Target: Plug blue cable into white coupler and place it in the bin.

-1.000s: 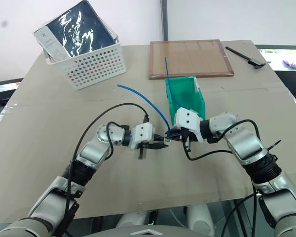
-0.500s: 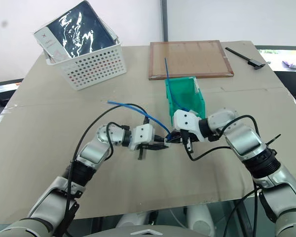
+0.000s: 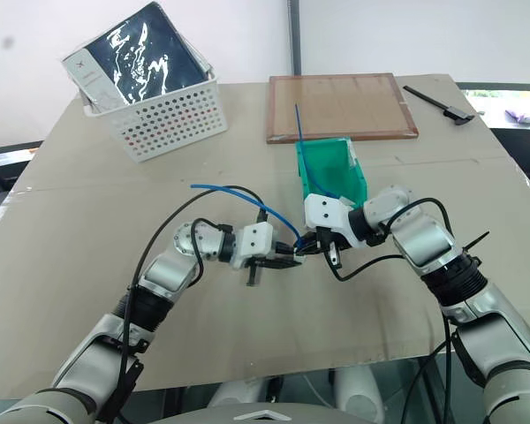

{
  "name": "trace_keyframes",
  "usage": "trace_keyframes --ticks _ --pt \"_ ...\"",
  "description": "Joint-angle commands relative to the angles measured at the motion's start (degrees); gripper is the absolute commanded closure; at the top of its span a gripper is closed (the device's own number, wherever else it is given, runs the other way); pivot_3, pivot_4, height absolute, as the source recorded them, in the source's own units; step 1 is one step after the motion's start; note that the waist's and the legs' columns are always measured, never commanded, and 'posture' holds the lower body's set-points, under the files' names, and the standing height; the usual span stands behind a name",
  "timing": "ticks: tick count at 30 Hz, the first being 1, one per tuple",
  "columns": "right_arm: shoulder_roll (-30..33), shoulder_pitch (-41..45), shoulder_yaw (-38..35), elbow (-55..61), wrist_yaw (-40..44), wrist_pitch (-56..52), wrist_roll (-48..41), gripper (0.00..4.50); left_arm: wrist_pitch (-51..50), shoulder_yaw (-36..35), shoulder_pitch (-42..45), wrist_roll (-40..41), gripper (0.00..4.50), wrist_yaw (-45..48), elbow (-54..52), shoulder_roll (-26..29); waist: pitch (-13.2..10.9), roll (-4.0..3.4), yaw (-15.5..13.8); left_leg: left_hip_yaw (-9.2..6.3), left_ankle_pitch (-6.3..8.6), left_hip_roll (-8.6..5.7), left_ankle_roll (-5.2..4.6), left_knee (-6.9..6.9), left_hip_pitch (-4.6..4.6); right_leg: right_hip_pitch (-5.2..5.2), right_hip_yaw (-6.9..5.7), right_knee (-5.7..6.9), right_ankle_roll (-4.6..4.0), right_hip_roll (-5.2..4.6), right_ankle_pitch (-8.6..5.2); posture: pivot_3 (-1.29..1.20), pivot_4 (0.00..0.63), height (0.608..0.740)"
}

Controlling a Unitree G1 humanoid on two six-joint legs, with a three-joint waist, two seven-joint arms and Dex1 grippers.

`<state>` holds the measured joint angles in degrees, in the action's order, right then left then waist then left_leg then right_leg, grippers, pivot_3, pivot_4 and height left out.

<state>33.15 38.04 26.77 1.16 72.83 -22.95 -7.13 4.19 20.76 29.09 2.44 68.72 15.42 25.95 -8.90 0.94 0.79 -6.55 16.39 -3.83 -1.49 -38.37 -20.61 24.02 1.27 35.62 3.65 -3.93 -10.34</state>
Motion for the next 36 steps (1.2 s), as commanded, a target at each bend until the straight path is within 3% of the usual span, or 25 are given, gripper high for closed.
trace_keyframes --ticks 1,4,5,7,12,14,19,23,28,32,36 --pt "-1.5 -5.0 4.0 -4.0 -3.1 0.4 4.0 4.50 0.2 -1.0 0.3 0.8 4.15 -0.4 -1.0 -0.3 0.2 0.04 0.1 0.00 0.01 0.01 -0.02 0.00 0.06 -0.05 0.00 0.00 0.00 0.01 0.00 0.00 0.150 0.740" --pt "-4.4 -4.8 -5.3 1.1 -8.0 0.7 -1.6 4.50 -1.5 -1.8 -0.6 2.0 4.15 -0.8 -2.3 -0.1 0.2 0.06 0.2 -0.02 0.02 0.04 -0.03 0.02 0.18 -0.16 0.00 0.00 0.02 0.06 -0.02 0.00 0.150 0.740" --pt "-4.9 -5.0 -8.1 3.5 -9.0 -0.2 -3.5 3.81 -2.5 -2.3 -0.9 2.6 4.15 -0.9 -2.9 -0.1 0.2 0.05 0.2 -0.03 0.01 0.06 -0.02 0.02 0.17 -0.15 0.02 0.00 0.02 0.09 -0.02 0.00 0.150 0.740" --pt "-5.2 -5.8 -11.7 7.4 -10.7 -2.0 -5.9 3.09 -4.0 -2.8 -1.5 3.3 4.15 -1.2 -4.1 0.0 0.0 -0.09 0.1 -0.07 -0.02 0.06 0.04 0.01 0.04 -0.03 0.00 0.01 0.01 0.10 -0.01 0.00 0.150 0.740" --pt "-1.1 -14.0 -28.0 31.1 -18.7 -11.9 -16.4 0.60 -16.2 -7.3 -3.3 9.5 4.15 -3.3 -11.3 0.9 0.0 -0.11 -0.5 -0.18 -0.17 0.00 0.30 0.00 -0.67 0.58 -0.04 0.07 -0.03 -0.01 0.02 0.00 0.150 0.740" --pt "-0.3 -19.1 -33.0 38.4 -23.1 -14.9 -18.4 0.01 -23.2 -9.9 -2.5 13.0 4.15 -5.4 -14.1 0.3 0.0 -0.08 -0.7 -0.26 -0.18 0.00 0.31 0.00 -0.94 0.77 -0.14 -0.07 -0.03 -0.01 0.02 0.00 0.150 0.740" --pt "-0.4 -30.7 -41.0 51.2 -33.8 -19.0 -18.3 0.01 -44.0 -16.5 4.3 22.3 4.15 -14.3 -19.7 -3.2 0.0 -0.06 -1.6 -0.27 -0.17 -0.07 0.29 -0.07 -1.14 0.85 -0.20 -0.15 0.01 -0.08 0.02 0.00 0.150 0.740" --pt "-1.9 -43.5 -45.0 56.5 -40.4 -18.9 -13.8 0.01 -65.4 -18.0 18.2 26.3 4.15 -21.4 -15.6 -6.0 -0.1 0.04 -1.9 -0.43 -0.07 -0.10 0.09 -0.16 -1.08 0.71 -0.38 -0.06 0.21 0.00 -0.12 0.00 0.150 0.740" --pt "-4.7 -55.9 -48.0 58.8 -44.9 -16.2 -10.5 0.01 -68.2 -18.1 30.5 23.9 4.15 -28.1 -2.7 -12.7 -0.1 0.03 -1.4 -0.23 -0.22 -0.11 0.34 -0.18 -0.91 0.63 -0.20 0.03 0.27 -0.01 -0.15 0.00 0.150 0.740" --pt "-6.3 -60.1 -48.3 58.8 -47.5 -13.4 -9.5 0.01 -66.5 -16.6 36.3 21.0 4.15 -31.5 8.0 -17.1 -0.1 0.05 -0.6 -0.04 -0.23 -0.05 0.35 -0.13 -0.83 0.66 -0.02 0.03 0.27 0.05 -0.15 0.00 0.150 0.740" --pt "-6.6 -61.2 -48.1 58.8 -49.0 -11.8 -9.2 0.00 -62.5 -15.9 39.7 17.9 2.33 -33.2 17.2 -19.4 -0.1 0.06 -0.3 0.00 -0.23 -0.04 0.36 -0.11 -0.82 0.66 0.01 0.02 0.27 0.06 -0.15 0.00 0.150 0.740"
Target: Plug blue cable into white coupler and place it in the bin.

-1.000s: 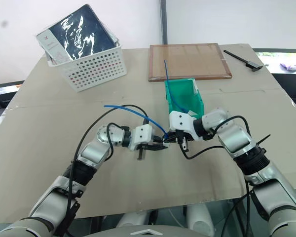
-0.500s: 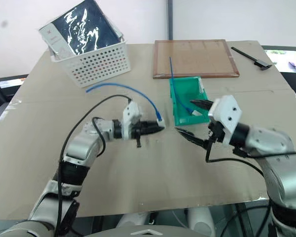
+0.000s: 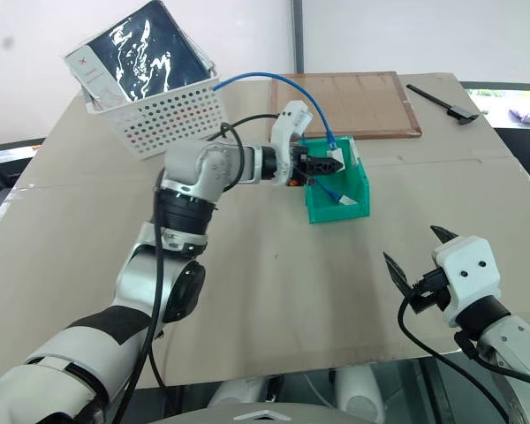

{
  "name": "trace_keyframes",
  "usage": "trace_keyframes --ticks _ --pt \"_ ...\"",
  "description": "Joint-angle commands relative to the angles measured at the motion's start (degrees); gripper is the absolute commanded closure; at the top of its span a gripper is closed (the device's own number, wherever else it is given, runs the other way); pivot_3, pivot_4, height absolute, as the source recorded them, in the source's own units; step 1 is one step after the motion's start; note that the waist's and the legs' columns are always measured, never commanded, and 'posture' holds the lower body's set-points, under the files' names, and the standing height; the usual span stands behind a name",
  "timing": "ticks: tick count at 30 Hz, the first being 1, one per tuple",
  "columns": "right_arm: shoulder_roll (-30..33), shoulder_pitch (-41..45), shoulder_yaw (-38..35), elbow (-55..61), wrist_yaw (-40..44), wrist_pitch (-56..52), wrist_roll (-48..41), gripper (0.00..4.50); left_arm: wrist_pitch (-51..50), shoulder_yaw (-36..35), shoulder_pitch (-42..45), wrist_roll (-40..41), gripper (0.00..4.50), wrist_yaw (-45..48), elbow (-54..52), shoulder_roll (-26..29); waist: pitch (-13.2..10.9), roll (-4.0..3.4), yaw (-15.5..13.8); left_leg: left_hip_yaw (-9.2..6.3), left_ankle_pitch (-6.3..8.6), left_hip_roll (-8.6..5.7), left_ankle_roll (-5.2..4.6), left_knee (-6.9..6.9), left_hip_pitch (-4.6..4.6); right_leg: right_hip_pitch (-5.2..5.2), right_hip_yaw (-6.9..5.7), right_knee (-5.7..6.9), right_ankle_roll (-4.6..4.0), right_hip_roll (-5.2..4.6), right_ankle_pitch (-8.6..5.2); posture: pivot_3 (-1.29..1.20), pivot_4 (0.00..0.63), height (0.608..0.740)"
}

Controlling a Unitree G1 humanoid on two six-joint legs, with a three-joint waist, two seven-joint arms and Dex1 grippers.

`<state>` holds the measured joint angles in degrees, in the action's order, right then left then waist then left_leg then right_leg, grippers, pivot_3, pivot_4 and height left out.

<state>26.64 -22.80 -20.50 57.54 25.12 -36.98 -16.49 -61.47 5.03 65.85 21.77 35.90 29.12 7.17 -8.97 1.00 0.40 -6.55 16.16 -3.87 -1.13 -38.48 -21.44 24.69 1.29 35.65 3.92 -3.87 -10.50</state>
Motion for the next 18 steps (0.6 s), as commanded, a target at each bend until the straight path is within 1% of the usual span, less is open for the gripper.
trace_keyframes --ticks 1,2,3,5,6,7,8,10,11,12,13,15,16,18 --pt "-0.1 -0.4 -0.9 2.5 -1.5 2.4 -0.2 0.00 3.2 -0.4 3.6 -1.4 1.80 0.0 4.2 -0.8 0.0 0.01 0.1 0.00 0.00 0.01 0.00 0.00 0.00 0.00 0.00 0.00 0.00 0.00 0.00 0.00 0.150 0.740" --pt "-0.2 -0.4 -1.0 2.5 -1.6 2.5 -0.2 0.00 3.0 -0.6 4.2 -1.3 1.48 0.5 4.5 -0.7 0.0 0.02 0.2 0.00 0.00 0.01 0.00 0.01 0.00 0.01 0.00 0.00 0.00 0.00 0.00 0.00 0.150 0.740" --pt "-0.2 -0.4 -1.0 2.5 -1.7 2.6 -0.3 0.00 2.9 -0.7 4.5 -1.3 0.91 0.8 4.6 -0.6 0.0 0.03 0.2 -0.01 0.00 0.01 0.00 0.02 -0.01 0.01 0.00 0.00 0.00 0.00 0.00 0.00 0.150 0.740" --pt "-0.3 -0.3 -0.9 2.3 -1.7 2.6 -0.6 0.00 -0.2 -1.6 4.2 0.1 0.07 2.0 2.4 1.0 0.0 0.03 0.1 -0.01 0.00 0.01 0.00 0.02 -0.03 0.02 -0.01 -0.01 0.00 -0.01 0.00 0.00 0.150 0.740" --pt "-0.2 -0.2 -0.8 1.7 -1.5 2.9 -0.7 0.00 -3.1 -2.1 3.2 1.7 0.07 3.5 -1.1 2.8 0.0 0.02 0.3 -0.01 0.00 0.01 0.00 0.02 -0.03 0.02 -0.01 -0.02 0.00 -0.02 0.00 0.00 0.150 0.740" --pt "0.1 0.3 -0.5 0.8 -0.8 3.3 -1.1 0.00 -5.6 -2.5 0.4 4.2 0.07 6.0 -7.6 6.1 -0.1 0.00 0.7 0.02 0.00 0.01 0.00 0.02 -0.03 0.04 0.02 -0.02 0.00 -0.02 0.00 0.00 0.150 0.740" --pt "0.3 1.0 -0.5 -0.1 -0.3 3.6 -1.6 0.00 -4.3 -2.2 -3.3 4.6 0.07 7.6 -14.3 9.2 -0.1 -0.03 1.0 0.06 0.00 0.04 0.00 0.09 -0.02 0.08 0.08 -0.03 0.00 0.00 0.00 0.00 0.150 0.740" --pt "0.8 1.9 -0.7 -1.6 0.8 4.2 -2.6 0.00 -2.1 -2.9 -9.6 5.8 0.07 8.6 -23.5 12.6 -0.1 -0.04 1.6 0.23 0.01 0.14 0.03 0.24 0.19 0.09 0.30 0.02 -0.02 0.07 -0.01 0.00 0.150 0.740" --pt "1.4 2.6 -0.8 -2.4 1.6 4.5 -3.2 0.00 1.9 -5.3 -14.2 6.2 0.07 8.0 -28.1 12.8 -0.1 -0.04 1.5 0.26 0.00 0.15 0.04 0.29 0.28 0.06 0.34 0.08 -0.13 0.06 0.04 0.00 0.150 0.740" --pt "1.9 3.1 -1.1 -3.4 2.6 5.0 -3.9 0.00 7.2 -6.2 -18.5 5.2 0.07 7.7 -32.4 13.4 0.0 -0.08 1.4 0.28 0.00 0.16 0.05 0.31 0.33 0.06 0.38 0.08 -0.23 0.07 0.10 0.00 0.150 0.740" --pt "2.7 4.0 -1.5 -4.9 4.1 5.0 -5.2 0.00 10.6 -10.8 -23.8 8.8 0.07 10.2 -37.3 13.4 -0.1 0.05 0.4 0.32 0.00 0.16 0.05 0.31 0.34 0.04 0.41 0.07 -0.24 0.03 0.11 0.00 0.150 0.740" --pt "4.7 5.8 -2.7 -8.4 7.0 5.2 -7.6 0.00 12.9 -14.6 -32.2 10.1 0.07 9.7 -43.2 14.9 -0.1 0.06 0.3 0.37 0.00 0.15 0.05 0.22 0.27 0.02 0.41 -0.04 -0.25 0.02 0.13 0.00 0.150 0.740" --pt "6.0 6.5 -3.0 -10.2 8.7 5.7 -8.2 0.00 14.7 -15.4 -36.5 10.6 0.07 10.8 -45.9 16.0 -0.1 0.09 0.2 0.44 0.00 0.15 0.04 0.19 0.31 -0.02 0.46 -0.03 -0.26 -0.02 0.14 0.00 0.150 0.740" --pt "7.7 7.2 -3.8 -12.8 11.2 6.5 -9.5 0.00 17.1 -16.6 -42.1 10.8 0.07 9.9 -49.4 16.5 -0.2 0.13 -0.2 0.46 0.01 0.13 0.03 0.17 0.32 -0.06 0.46 -0.04 -0.25 -0.03 0.14 0.00 0.150 0.740"
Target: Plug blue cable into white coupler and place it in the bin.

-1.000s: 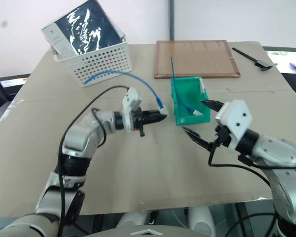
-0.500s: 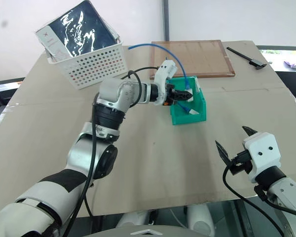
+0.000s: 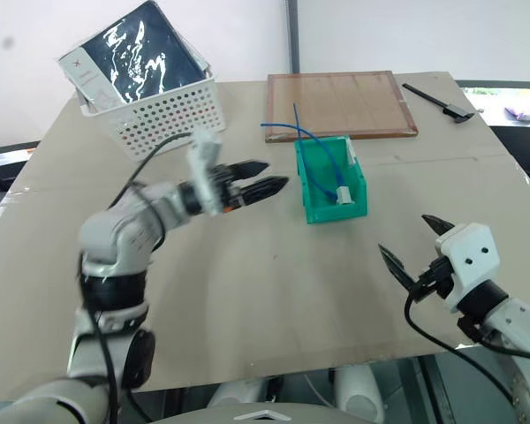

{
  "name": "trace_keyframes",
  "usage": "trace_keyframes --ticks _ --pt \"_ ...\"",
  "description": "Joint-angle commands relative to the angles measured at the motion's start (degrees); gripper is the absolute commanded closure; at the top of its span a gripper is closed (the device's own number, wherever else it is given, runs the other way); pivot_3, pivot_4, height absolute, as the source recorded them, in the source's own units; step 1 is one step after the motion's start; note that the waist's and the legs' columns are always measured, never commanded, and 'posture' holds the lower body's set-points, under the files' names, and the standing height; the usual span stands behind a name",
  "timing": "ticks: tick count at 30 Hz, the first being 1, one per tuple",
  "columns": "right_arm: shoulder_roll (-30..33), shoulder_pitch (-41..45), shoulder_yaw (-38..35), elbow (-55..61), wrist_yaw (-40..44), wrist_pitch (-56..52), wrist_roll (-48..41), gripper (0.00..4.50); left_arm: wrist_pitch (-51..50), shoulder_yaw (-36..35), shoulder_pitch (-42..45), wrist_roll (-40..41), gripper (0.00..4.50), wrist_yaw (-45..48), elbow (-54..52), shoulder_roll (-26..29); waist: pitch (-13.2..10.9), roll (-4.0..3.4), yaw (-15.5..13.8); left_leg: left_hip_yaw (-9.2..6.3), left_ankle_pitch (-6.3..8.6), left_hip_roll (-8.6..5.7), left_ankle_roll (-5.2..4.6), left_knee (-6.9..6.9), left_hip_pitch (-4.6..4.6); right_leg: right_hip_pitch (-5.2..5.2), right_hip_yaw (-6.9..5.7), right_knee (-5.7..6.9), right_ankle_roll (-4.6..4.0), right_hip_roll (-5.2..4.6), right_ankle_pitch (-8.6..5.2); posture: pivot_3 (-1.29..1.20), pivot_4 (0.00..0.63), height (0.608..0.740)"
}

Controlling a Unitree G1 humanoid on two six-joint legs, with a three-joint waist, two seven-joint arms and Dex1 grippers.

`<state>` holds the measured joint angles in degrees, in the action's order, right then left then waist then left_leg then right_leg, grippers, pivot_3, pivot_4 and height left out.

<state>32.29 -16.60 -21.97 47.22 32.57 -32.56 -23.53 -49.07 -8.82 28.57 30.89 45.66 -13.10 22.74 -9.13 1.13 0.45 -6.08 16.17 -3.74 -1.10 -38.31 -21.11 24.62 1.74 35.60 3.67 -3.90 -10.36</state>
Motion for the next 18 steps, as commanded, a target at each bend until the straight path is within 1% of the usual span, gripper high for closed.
trace_keyframes --ticks 1,4,6,8,9,12,15,18 --pt "2.9 1.4 -2.9 -4.1 4.7 2.8 -2.7 0.00 6.1 -2.9 -8.3 1.1 0.07 0.2 -9.0 2.0 0.0 0.00 -0.6 -0.01 0.01 -0.01 -0.02 0.00 0.02 -0.05 -0.02 0.00 0.00 -0.01 -0.01 0.00 0.150 0.740" --pt "5.8 1.8 -3.7 -7.7 8.0 3.6 -3.4 0.00 10.7 -4.8 -20.0 -0.3 0.07 1.1 -14.6 4.9 0.0 0.00 -1.1 0.03 0.15 -0.01 -0.26 0.01 0.17 -0.21 -0.02 -0.02 -0.02 -0.02 -0.03 0.00 0.150 0.740" --pt "7.2 1.5 -4.8 -9.4 10.2 3.3 -5.1 0.00 15.0 -4.9 -27.0 -2.0 0.07 2.4 -17.0 6.8 0.0 0.01 -1.2 0.00 0.18 0.02 -0.31 0.01 0.24 -0.29 -0.05 -0.05 -0.02 0.00 -0.13 0.00 0.150 0.740" --pt "8.6 0.8 -5.5 -10.6 12.3 3.7 -5.8 0.00 15.7 -6.5 -32.6 -1.1 0.07 1.1 -18.8 6.8 0.0 0.00 -1.3 0.01 0.19 0.02 -0.33 0.03 0.30 -0.33 -0.04 -0.08 -0.02 -0.01 -0.23 0.00 0.150 0.740" --pt "9.2 0.3 -5.7 -10.8 13.2 3.5 -6.3 0.00 17.7 -6.8 -35.9 -2.1 0.07 1.3 -19.1 7.1 0.0 -0.01 -1.5 -0.01 0.21 0.03 -0.37 0.02 0.30 -0.36 -0.07 -0.09 0.00 -0.03 -0.26 0.00 0.150 0.740" --pt "10.3 -0.6 -5.7 -11.1 14.3 3.7 -6.7 0.00 21.4 -7.1 -40.7 -3.3 0.07 1.5 -19.3 7.8 -0.1 -0.01 -1.4 -0.09 0.23 0.04 -0.41 -0.01 0.37 -0.51 -0.16 -0.18 0.04 -0.06 -0.31 0.00 0.150 0.740" --pt "10.7 -2.4 -6.4 -11.9 15.3 5.3 -5.6 0.00 24.5 -8.6 -47.8 -3.8 0.07 -0.5 -20.0 5.8 0.0 -0.03 -1.2 -0.18 0.24 0.04 -0.41 -0.02 0.41 -0.61 -0.25 -0.21 0.06 -0.06 -0.33 0.00 0.150 0.740" --pt "10.6 -3.3 -6.5 -13.5 15.5 7.5 -4.6 0.00 27.2 -7.9 -50.3 -4.2 0.07 -1.1 -20.0 5.2 -0.1 -0.06 -1.1 -0.12 0.31 0.09 -0.49 0.00 0.41 -0.63 -0.20 -0.32 0.07 -0.13 -0.34 0.00 0.150 0.740"
